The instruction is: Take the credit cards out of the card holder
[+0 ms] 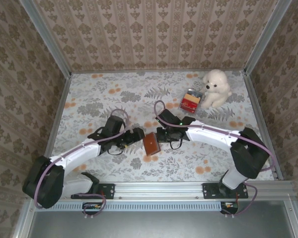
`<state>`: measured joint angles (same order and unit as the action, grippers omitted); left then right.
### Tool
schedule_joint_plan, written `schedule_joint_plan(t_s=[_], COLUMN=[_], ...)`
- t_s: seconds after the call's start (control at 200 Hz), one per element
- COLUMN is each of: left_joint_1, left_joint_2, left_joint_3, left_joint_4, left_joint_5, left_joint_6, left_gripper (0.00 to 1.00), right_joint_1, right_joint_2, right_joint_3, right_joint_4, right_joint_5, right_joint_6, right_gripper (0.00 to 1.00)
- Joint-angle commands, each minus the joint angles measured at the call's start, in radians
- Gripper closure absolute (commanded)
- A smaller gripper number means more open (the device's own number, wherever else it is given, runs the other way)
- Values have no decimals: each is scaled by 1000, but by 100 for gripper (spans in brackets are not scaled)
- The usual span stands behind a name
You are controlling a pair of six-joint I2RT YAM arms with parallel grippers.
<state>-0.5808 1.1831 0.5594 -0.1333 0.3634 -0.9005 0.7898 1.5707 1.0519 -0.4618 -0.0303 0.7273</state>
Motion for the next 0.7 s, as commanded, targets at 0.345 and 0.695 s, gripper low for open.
schedule_joint_plan(t_s=[0.345,0.695], left_joint_1=[106,107], left_joint_2=[-50,-50], left_joint_3=[57,31], left_joint_4=[-147,-93], left_joint_5=[-71,12], left_joint_6=[166,160], left_gripper=[0,0], right_joint_1=[-1,-25], right_joint_2=[-76,-46], right_joint_3=[50,41], right_joint_4=[-3,-70], right_joint_5=[-87,72], right_joint_6=[-72,-33], right_gripper=[93,94])
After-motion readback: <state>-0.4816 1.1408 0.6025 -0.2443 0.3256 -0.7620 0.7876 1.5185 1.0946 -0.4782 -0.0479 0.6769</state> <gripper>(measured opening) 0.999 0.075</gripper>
